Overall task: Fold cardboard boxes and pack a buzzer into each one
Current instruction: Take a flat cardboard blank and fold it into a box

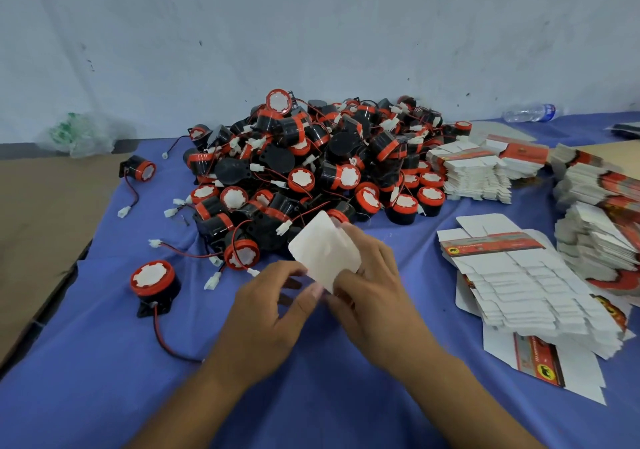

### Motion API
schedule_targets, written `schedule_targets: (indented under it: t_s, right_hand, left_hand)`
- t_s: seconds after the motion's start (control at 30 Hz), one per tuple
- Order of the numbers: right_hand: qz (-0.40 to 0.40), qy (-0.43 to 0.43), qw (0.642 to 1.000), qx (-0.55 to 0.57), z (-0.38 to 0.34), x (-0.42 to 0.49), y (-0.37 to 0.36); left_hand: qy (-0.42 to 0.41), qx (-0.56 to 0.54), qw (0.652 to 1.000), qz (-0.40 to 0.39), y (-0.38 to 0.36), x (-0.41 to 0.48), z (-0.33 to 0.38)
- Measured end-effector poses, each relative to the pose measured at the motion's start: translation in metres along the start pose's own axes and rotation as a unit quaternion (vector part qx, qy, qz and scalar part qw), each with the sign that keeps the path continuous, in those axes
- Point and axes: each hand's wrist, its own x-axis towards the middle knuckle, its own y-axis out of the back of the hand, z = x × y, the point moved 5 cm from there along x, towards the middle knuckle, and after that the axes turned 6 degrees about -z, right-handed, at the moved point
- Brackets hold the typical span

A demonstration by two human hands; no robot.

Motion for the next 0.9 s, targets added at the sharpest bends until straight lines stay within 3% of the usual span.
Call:
schedule_targets:
  t_s: [0.1,0.2,0.33,0.47,0.6,0.67,0.77,0.9]
  right_hand:
    - [-0.047,-0.037,0.996,0.065,-0.011,-0.005,-0.008]
    - [-0.142,-0.103,0.984,0.019,-0.006,-0.009,-0.017]
    - [-0.144,-0.156,0.970,-0.122,0.004,-0.012,-0.010]
    - [-0.158,-0.153,0.973,-0.065,0.010,-0.012,-0.016]
    - [-0.142,-0.164,0.974,0.065,0.018,-0.009,-0.013]
    - [-0.131,-0.163,0.977,0.038,0.019,-0.009,-0.011]
    - [-0.137,-0.160,0.977,-0.009,0.020,-0.008,-0.013]
    - [-0.126,-0.140,0.982,0.009,0.020,-0.008,-0.012]
  left_hand:
    - [0.018,-0.002,1.000,0.021,-0.001,-0.001,-0.001]
    - [0.012,0.022,0.999,0.027,0.001,0.000,-0.005]
    - [0.035,-0.002,0.999,0.042,0.001,0.001,-0.008]
    - [0.107,-0.085,0.991,-0.005,0.002,0.003,-0.020]
    - [0.125,-0.241,0.962,-0.030,-0.003,-0.002,-0.023]
    - [0.142,-0.277,0.950,-0.011,-0.003,-0.001,-0.028]
    - [0.211,-0.379,0.900,0.032,-0.002,0.004,-0.040]
    - [0.261,-0.414,0.872,0.019,0.002,0.007,-0.044]
